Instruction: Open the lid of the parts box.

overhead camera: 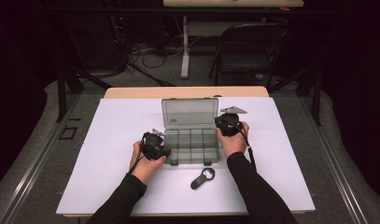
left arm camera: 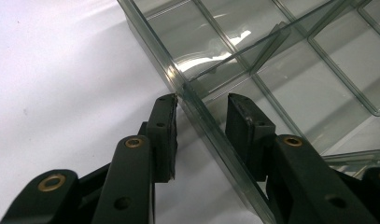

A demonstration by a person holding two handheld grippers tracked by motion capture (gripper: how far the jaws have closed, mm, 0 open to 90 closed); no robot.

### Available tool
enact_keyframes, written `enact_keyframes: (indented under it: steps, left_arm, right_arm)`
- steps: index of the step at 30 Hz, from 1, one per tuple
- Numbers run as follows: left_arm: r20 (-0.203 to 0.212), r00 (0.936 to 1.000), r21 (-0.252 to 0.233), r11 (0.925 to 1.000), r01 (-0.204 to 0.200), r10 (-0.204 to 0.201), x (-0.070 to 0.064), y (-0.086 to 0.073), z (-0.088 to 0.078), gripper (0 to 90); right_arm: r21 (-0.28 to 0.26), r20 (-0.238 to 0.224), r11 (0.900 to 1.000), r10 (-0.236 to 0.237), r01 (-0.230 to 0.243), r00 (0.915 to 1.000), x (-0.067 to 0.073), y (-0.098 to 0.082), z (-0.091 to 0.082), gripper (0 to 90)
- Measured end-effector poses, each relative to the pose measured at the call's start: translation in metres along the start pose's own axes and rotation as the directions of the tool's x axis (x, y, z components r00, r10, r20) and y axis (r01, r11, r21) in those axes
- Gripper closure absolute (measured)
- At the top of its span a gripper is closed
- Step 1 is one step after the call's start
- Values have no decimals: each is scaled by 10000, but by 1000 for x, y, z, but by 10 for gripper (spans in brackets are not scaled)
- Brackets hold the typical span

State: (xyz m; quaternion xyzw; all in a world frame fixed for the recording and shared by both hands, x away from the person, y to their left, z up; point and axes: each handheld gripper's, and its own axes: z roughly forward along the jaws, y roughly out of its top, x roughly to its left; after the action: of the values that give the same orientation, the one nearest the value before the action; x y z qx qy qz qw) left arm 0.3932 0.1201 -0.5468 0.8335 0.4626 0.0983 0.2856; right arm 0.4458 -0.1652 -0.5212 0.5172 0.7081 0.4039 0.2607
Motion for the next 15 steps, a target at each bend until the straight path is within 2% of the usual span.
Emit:
enact_keyframes:
  steps: [15]
  left_arm:
    - [-21, 10000, -92, 9999, 44, -44, 0, -1, 0, 638]
  right_arm:
    - [575, 114, 9976, 378, -384, 9992, -2, 9, 7, 875]
